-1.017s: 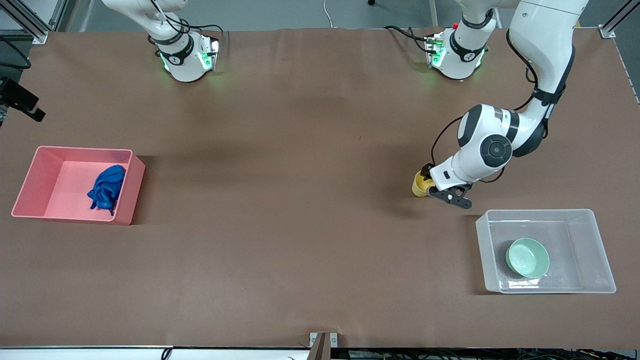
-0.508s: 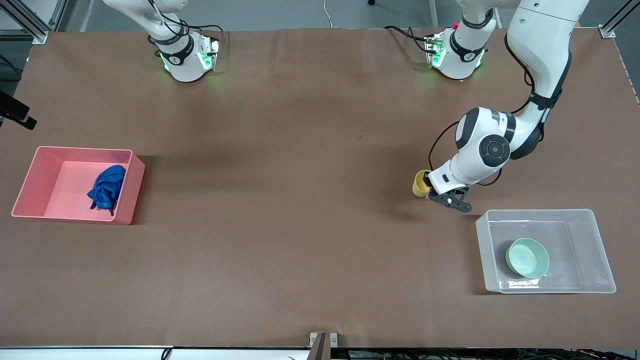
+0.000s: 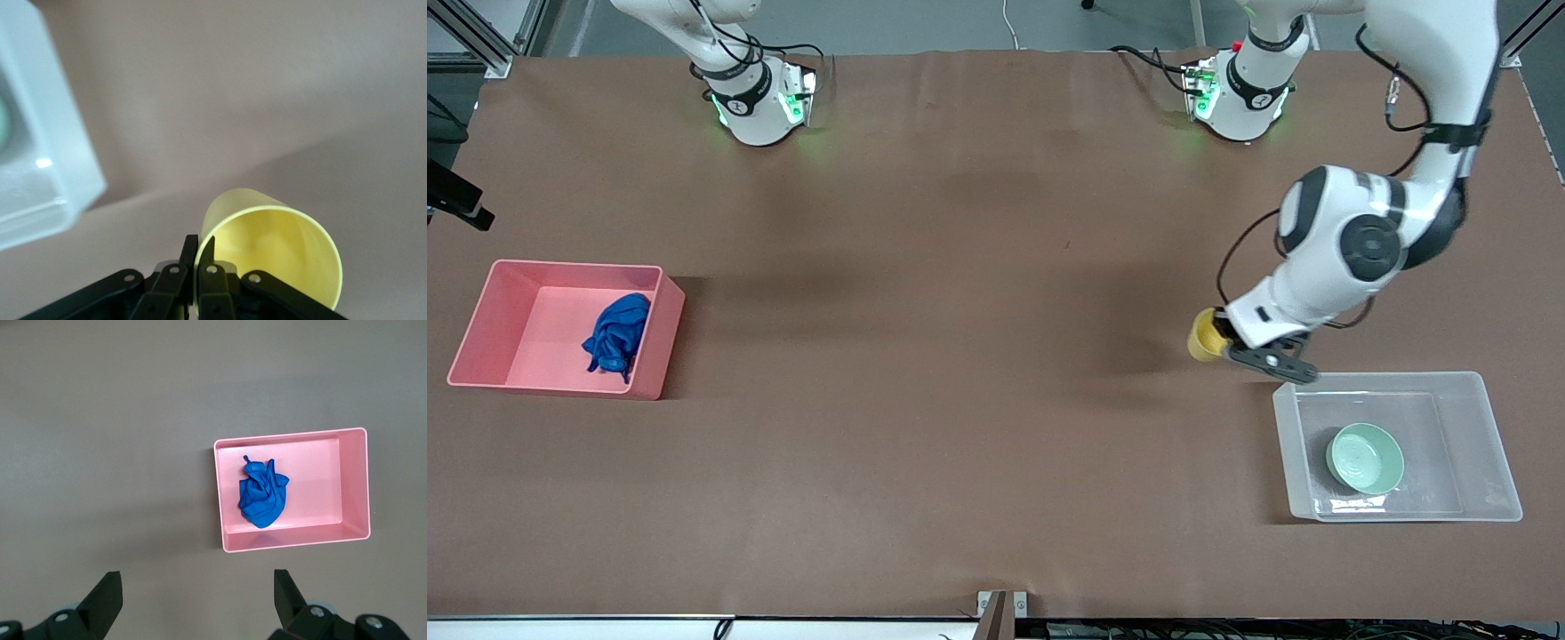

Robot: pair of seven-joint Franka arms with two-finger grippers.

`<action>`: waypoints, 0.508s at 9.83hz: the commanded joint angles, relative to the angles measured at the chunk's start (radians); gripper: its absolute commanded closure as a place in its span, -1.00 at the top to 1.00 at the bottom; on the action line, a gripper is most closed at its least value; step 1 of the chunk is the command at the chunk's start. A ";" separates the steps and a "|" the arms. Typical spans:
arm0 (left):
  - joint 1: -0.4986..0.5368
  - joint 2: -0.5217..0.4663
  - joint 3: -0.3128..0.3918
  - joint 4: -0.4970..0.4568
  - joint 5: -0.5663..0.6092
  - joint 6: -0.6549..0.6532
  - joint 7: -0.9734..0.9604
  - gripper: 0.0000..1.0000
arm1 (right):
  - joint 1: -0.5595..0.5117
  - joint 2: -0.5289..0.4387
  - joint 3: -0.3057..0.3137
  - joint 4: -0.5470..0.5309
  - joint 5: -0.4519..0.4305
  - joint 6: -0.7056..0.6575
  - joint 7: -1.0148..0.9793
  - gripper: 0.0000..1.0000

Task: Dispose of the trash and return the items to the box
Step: 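Carry the yellow cup into the green bowl with the left gripper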

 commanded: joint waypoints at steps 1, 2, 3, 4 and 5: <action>0.005 0.091 0.105 0.138 0.012 -0.031 0.040 -1.00 | 0.004 0.000 0.004 0.010 0.003 0.000 -0.010 1.00; 0.005 0.133 0.160 0.213 0.008 -0.033 0.060 -1.00 | 0.002 0.000 0.004 0.008 0.003 0.000 -0.010 1.00; 0.005 0.177 0.206 0.282 0.006 -0.033 0.088 -1.00 | -0.005 0.000 0.005 0.009 0.003 0.003 -0.010 1.00; 0.007 0.241 0.246 0.351 0.002 -0.033 0.106 -1.00 | -0.006 0.000 0.005 0.010 0.005 0.002 -0.008 1.00; 0.014 0.301 0.301 0.408 -0.043 -0.033 0.141 -1.00 | -0.006 0.000 0.005 0.010 0.005 0.000 -0.008 1.00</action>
